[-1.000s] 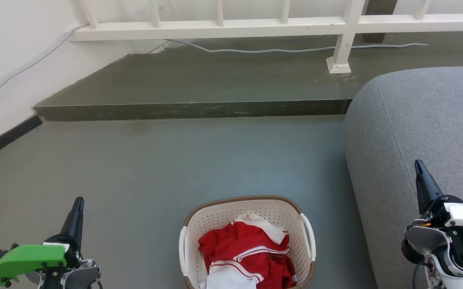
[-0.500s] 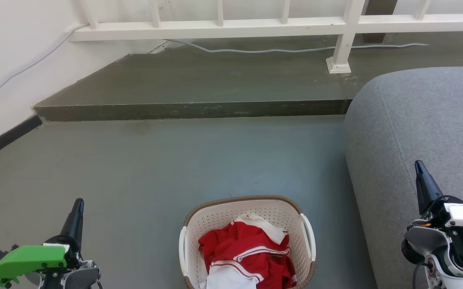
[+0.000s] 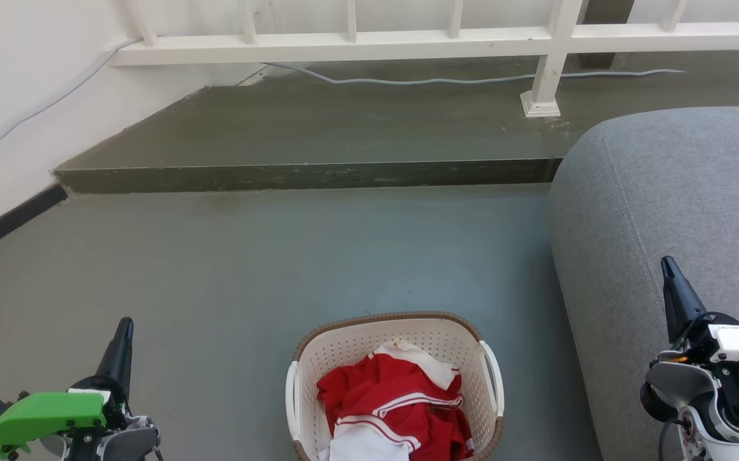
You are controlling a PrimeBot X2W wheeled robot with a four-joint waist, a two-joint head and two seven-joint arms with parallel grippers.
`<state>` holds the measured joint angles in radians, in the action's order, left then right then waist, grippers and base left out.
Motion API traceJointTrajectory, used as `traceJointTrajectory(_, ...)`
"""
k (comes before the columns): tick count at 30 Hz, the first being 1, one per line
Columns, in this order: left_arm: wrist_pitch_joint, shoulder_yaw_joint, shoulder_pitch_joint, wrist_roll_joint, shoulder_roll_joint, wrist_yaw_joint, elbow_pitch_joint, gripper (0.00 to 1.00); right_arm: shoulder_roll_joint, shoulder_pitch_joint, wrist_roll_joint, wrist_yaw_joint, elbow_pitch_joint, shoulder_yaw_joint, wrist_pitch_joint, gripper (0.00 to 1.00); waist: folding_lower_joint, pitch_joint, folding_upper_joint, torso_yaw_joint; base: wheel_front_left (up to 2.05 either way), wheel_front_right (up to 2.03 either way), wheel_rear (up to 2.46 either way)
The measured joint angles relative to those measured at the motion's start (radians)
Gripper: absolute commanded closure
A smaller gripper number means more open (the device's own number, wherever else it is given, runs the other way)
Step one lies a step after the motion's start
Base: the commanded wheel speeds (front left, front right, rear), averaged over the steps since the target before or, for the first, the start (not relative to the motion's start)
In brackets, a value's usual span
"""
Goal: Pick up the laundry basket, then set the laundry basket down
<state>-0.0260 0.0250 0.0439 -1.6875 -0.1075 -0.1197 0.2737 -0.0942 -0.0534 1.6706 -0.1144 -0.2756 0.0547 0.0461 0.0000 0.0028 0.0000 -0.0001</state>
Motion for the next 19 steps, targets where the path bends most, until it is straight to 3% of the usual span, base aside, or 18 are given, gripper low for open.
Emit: traceJointTrajectory(19,-0.001,-0.002,0.001,0.000,0.001,0.000,0.003,1.00,0.001,0.000,0.000,0.000,-0.002,0.002,0.000,1.00,0.0000,0.000,0.0000,0.000,0.00,0.00,0.00)
